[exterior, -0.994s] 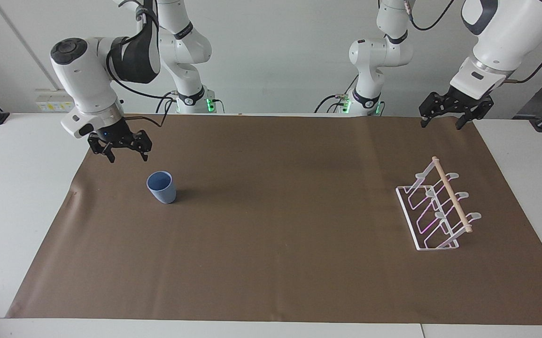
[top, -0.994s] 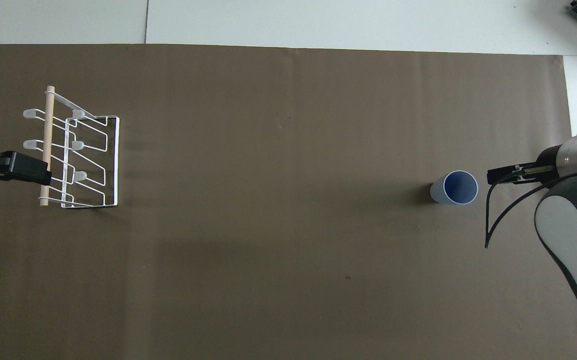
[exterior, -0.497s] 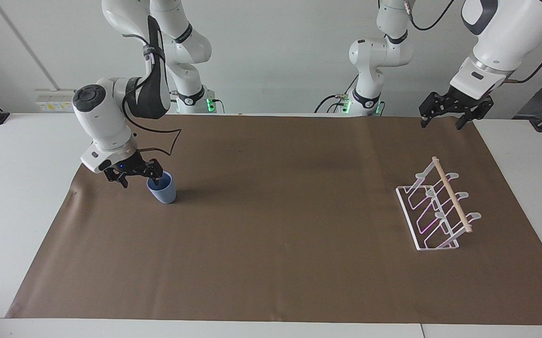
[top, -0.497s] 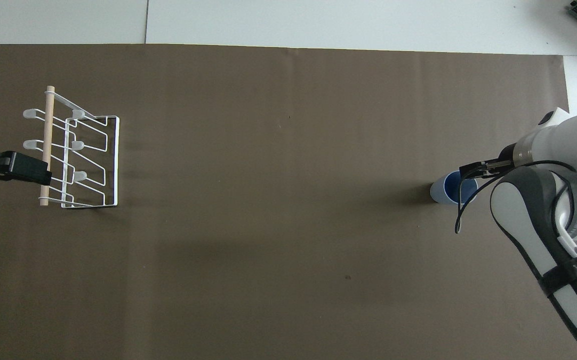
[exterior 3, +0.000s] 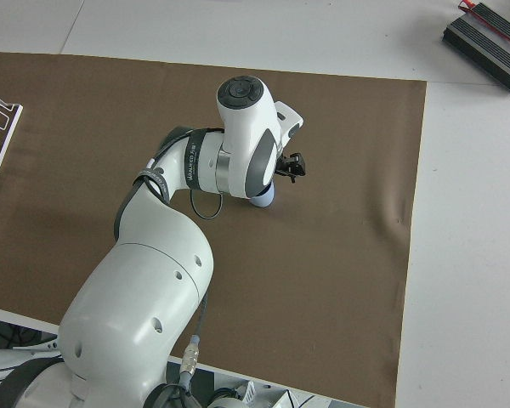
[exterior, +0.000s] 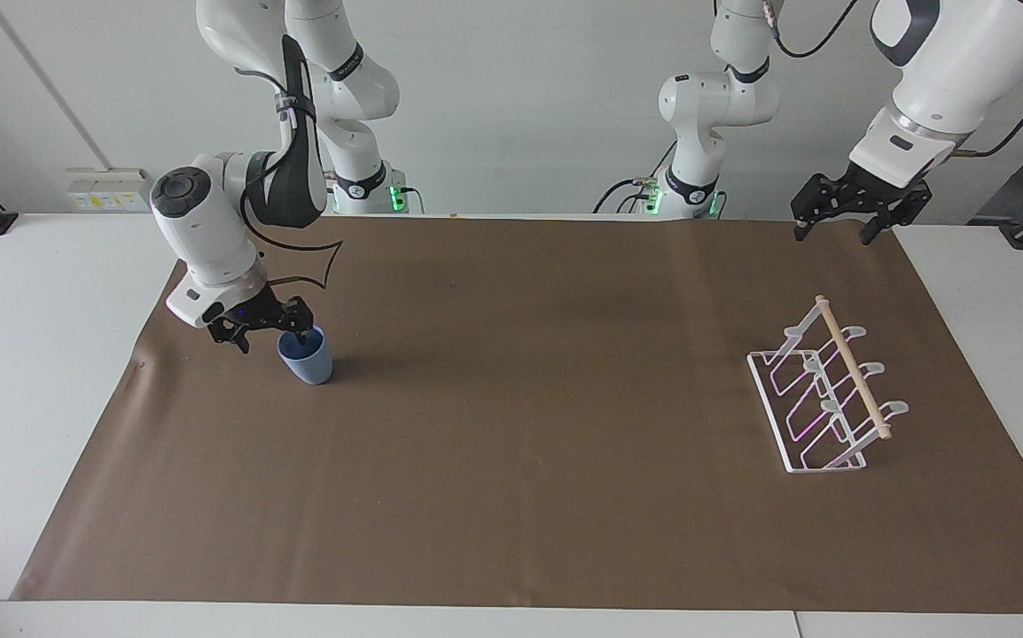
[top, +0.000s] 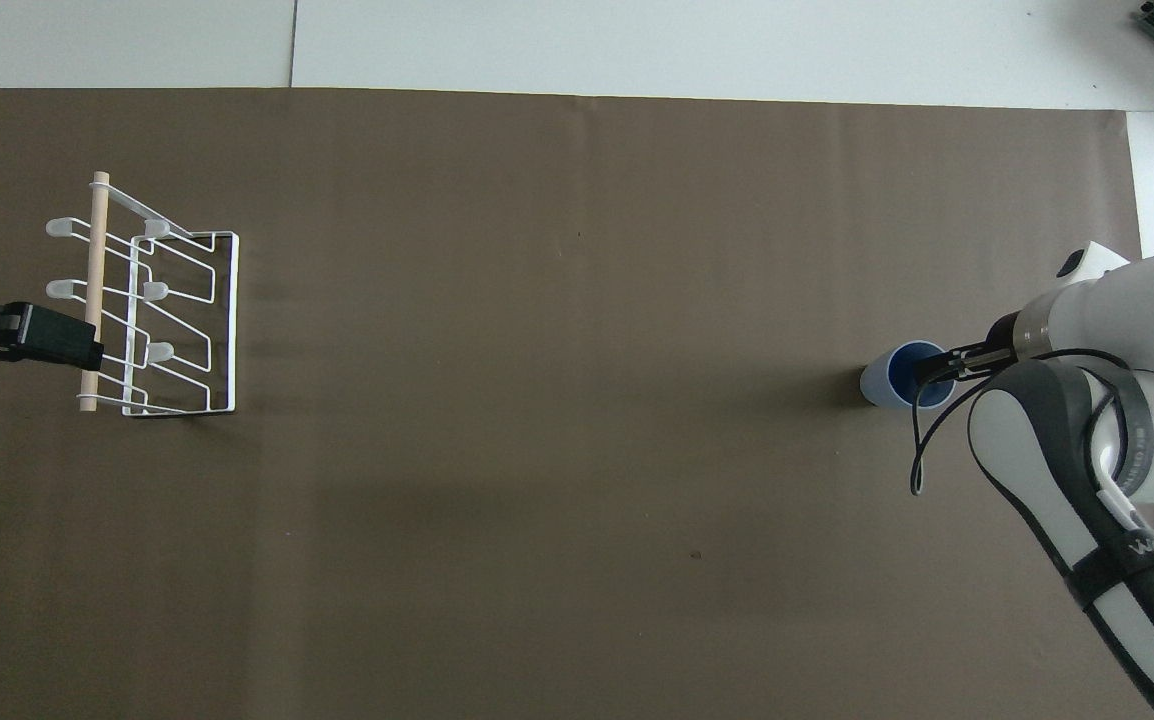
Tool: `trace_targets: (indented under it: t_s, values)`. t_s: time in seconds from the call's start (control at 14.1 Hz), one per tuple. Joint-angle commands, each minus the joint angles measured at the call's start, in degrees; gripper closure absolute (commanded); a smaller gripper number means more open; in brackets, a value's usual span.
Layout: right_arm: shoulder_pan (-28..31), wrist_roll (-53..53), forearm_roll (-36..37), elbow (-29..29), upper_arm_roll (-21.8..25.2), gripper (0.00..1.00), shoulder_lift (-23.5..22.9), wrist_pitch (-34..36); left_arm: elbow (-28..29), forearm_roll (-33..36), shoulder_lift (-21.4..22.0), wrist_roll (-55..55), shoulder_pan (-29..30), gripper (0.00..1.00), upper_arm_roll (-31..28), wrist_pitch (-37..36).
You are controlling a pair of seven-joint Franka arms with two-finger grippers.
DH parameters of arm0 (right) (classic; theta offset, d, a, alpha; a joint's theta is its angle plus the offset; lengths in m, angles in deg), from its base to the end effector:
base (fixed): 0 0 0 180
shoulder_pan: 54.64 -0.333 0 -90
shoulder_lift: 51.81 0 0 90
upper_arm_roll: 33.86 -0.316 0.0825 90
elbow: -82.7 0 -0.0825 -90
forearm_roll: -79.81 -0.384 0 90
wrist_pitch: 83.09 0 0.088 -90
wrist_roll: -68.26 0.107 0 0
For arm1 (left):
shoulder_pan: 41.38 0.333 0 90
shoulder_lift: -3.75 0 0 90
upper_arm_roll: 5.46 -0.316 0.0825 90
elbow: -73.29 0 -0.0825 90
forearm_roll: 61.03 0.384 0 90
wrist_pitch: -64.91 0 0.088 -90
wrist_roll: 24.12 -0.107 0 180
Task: Hang cup on cup holder
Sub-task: 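Close the right gripper on the blue cup's rim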
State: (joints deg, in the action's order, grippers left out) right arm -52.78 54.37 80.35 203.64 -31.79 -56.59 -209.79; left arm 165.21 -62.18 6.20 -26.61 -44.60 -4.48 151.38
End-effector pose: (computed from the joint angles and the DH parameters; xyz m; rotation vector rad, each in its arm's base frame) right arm 0.5570 -0.0384 0.3784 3.1158 0.2805 0.0239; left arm 0.5328 -0.0416 0.6268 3.1166 -0.1832 -0.0822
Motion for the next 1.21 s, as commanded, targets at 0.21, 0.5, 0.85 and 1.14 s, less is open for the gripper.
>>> trace_targets:
  t_s: [0.21, 0.5, 0.85, 1.14]
  values:
    - [0.78, -2.46, -2.03, 2.10, -0.23, 0.15, 1.26, -1.97, 1.42, 1.06, 1.24, -0.23, 0.50, 0.00, 0.25, 0.19]
    - [0.86, -3.16, -4.67, 2.10, -0.23, 0.47, 0.90, -1.97, 1.42, 1.06, 1.32, -0.23, 0.50, 0.00, 0.25, 0.19]
    - [1.48, -3.25, -6.69, 2.10, -0.23, 0.54, 0.90, -1.97, 1.42, 1.06, 1.24, -0.23, 0.50, 0.00, 0.25, 0.19]
    - [1.65, -3.51, -6.87, 2.19, -0.23, 0.59, 0.29, -1.97, 1.42, 1.06, 1.32, -0.23, 0.50, 0.00, 0.25, 0.19]
